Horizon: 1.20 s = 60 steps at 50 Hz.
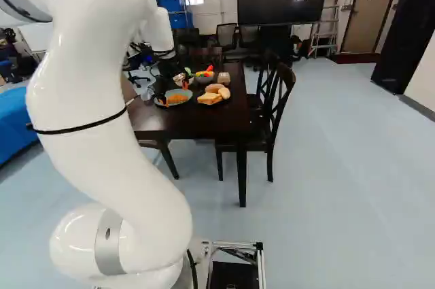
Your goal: Move the croissant to the empty plate
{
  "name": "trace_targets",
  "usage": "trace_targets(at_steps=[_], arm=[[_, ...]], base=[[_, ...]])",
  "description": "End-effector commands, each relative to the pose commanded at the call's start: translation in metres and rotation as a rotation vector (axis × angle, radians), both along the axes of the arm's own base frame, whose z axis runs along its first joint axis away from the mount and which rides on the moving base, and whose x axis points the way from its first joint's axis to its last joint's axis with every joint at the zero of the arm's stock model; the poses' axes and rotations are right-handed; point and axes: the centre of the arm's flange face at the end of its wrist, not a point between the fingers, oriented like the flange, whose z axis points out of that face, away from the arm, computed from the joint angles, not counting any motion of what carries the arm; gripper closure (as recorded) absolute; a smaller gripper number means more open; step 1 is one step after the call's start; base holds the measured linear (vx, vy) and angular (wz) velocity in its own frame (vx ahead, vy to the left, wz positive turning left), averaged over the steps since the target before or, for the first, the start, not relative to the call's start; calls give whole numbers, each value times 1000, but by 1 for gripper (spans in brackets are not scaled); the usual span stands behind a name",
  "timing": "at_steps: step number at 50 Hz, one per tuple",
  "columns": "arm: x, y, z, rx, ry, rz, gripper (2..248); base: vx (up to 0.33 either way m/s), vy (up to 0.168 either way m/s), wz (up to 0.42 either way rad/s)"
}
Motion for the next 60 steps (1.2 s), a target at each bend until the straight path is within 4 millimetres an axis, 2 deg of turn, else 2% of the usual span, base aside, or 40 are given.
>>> trace_targets(at_steps=[52, 60], arm=[[-70, -91, -1, -2, 23, -165, 3], [-73, -95, -1, -2, 23, -174, 3]], base=[[0, 0, 0], [0, 0, 0]])
